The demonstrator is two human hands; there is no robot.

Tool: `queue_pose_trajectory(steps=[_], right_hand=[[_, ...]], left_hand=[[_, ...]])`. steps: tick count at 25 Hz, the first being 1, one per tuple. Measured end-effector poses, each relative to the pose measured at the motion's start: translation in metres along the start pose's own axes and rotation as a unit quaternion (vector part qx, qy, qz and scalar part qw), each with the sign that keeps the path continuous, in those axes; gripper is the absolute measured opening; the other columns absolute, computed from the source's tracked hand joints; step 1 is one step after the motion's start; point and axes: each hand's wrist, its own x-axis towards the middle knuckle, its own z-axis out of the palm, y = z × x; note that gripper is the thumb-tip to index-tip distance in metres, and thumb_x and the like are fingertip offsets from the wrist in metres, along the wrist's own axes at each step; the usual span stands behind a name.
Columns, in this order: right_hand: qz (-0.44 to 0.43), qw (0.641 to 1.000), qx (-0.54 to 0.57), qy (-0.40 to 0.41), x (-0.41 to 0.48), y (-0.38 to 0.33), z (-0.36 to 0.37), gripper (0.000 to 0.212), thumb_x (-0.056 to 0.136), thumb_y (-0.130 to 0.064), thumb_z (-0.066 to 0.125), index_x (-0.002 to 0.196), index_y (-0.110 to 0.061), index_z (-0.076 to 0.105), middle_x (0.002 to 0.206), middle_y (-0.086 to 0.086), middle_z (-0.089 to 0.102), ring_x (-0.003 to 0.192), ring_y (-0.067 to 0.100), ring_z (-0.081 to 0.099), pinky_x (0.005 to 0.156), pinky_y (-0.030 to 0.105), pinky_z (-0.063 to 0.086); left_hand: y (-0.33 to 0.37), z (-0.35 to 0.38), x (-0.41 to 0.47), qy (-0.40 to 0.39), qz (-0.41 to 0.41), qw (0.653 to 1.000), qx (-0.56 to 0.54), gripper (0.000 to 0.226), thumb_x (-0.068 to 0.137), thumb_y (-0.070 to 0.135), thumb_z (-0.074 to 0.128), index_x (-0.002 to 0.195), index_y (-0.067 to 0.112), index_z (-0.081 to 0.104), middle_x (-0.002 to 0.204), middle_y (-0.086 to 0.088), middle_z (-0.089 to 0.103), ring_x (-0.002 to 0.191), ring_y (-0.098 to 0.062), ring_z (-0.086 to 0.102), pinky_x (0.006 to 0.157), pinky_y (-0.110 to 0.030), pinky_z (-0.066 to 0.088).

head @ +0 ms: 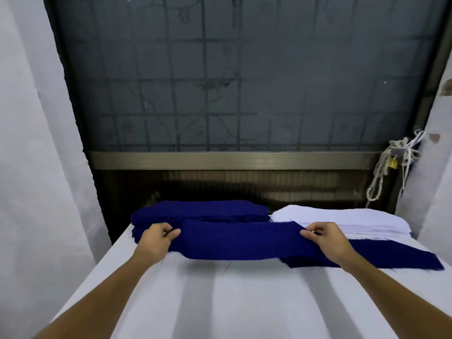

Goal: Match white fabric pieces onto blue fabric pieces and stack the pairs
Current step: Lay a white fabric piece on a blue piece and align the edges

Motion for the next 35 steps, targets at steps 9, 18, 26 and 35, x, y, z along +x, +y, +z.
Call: queue_pose_trajectory(steps=[9, 18, 26, 35], right_hand=[[0.052, 0.991, -0.123, -0.02, -0.051, 0.07, -0.021, 0.017, 0.089, -0.032, 0.075, 0.081, -0.018, 0.072, 0.09, -0.003, 0.071, 0.094, 0.013, 0.064, 0.085, 0.038, 0.055], [-0.013, 0.974, -0.217, 0.071, -0.084, 0.111, -0.016, 0.023, 0.09, -0.041, 0.072, 0.073, -0.029, 0.061, 0.073, -0.012, 0.066, 0.072, 0.008, 0.061, 0.063, 0.029, 0.05], [-0.053, 0.959, -0.255, 0.115, -0.084, 0.114, -0.014, 0.008, 0.095, -0.024, 0.064, 0.088, -0.027, 0.06, 0.083, -0.013, 0.056, 0.089, 0.014, 0.05, 0.073, 0.032, 0.048], [-0.039, 0.953, -0.279, 0.113, -0.085, 0.112, -0.014, 0.021, 0.096, -0.009, 0.052, 0.091, -0.026, 0.063, 0.088, -0.011, 0.06, 0.089, 0.013, 0.052, 0.074, 0.029, 0.046]], left_hand=[[-0.021, 0.048, -0.065, -0.046, -0.05, 0.983, 0.168, 0.037, 0.1, 0.051, 0.053, 0.083, 0.019, 0.056, 0.082, 0.001, 0.064, 0.074, -0.016, 0.06, 0.064, -0.029, 0.046], [-0.042, 0.081, -0.108, 0.049, -0.013, 0.982, 0.183, 0.045, 0.096, 0.063, 0.048, 0.077, 0.023, 0.046, 0.064, 0.005, 0.062, 0.06, -0.011, 0.058, 0.05, -0.026, 0.039], [-0.049, 0.087, -0.109, 0.1, -0.014, 0.985, 0.136, 0.027, 0.094, 0.048, 0.062, 0.088, 0.029, 0.043, 0.073, 0.015, 0.06, 0.065, -0.003, 0.057, 0.052, -0.026, 0.041], [-0.047, 0.084, -0.106, 0.098, -0.046, 0.989, 0.099, 0.017, 0.099, 0.04, 0.059, 0.088, 0.031, 0.05, 0.074, 0.016, 0.067, 0.072, -0.006, 0.061, 0.057, -0.031, 0.045]])
